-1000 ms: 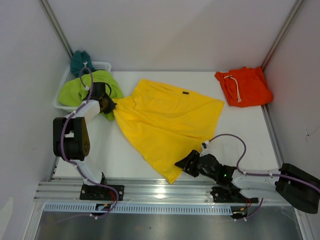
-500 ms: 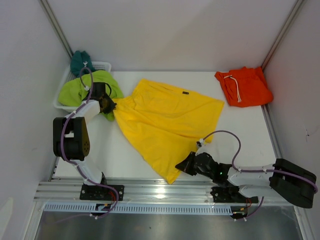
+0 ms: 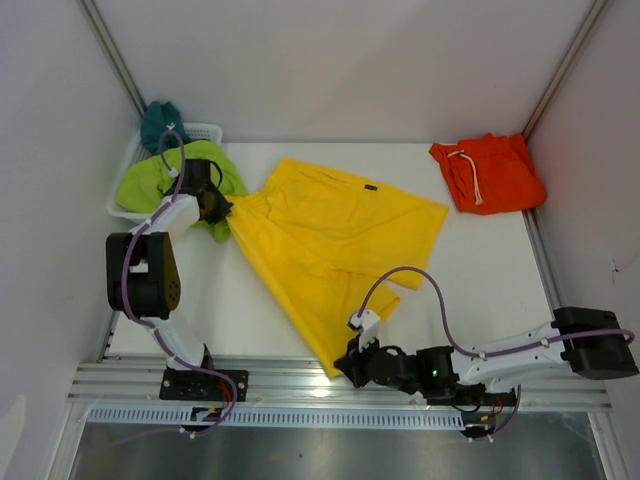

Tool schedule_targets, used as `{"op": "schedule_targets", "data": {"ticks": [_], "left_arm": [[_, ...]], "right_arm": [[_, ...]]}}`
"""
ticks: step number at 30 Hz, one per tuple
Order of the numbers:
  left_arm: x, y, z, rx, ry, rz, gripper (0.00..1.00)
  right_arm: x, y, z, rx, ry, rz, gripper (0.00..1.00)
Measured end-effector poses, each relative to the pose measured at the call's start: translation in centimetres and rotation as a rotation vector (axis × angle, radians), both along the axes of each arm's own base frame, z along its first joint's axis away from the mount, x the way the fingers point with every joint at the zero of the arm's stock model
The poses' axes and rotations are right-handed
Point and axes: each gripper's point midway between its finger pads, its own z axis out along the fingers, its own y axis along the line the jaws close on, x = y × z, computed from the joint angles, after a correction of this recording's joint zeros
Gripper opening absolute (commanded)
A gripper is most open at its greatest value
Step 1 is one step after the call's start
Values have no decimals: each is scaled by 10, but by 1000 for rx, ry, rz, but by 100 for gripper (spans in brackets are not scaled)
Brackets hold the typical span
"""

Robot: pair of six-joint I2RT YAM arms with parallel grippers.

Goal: Fold and stack the shorts
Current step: Fold the shorts

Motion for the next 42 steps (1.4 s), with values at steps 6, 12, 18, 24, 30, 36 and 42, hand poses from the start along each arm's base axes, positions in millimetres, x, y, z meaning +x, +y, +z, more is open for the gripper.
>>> {"op": "schedule_targets", "data": {"ticks": [6, 12, 18, 24, 30, 36, 42], "left_arm": [[-9, -2, -14, -9, 71, -5, 0], [-14, -1, -18, -8, 101, -4, 0], [-14, 1, -11, -8, 97, 2, 0], [-9, 3, 8, -8, 62, 6, 0], [-4, 5, 26, -6, 30, 12, 0], [14, 8, 78, 3, -37, 15, 0], [20, 12, 125, 28, -94, 24, 0]], "right_arm": [[-20, -2, -14, -110, -182, 91, 0], [-29, 6, -1, -135, -298, 119, 0], [-26, 5, 31, -57, -318, 114, 0], [-17, 6, 60, 53, -290, 82, 0], [-2, 1, 71, 127, -235, 40, 0], [17, -10, 99, 239, -189, -21, 0], [23, -10, 103, 260, -164, -18, 0]]}}
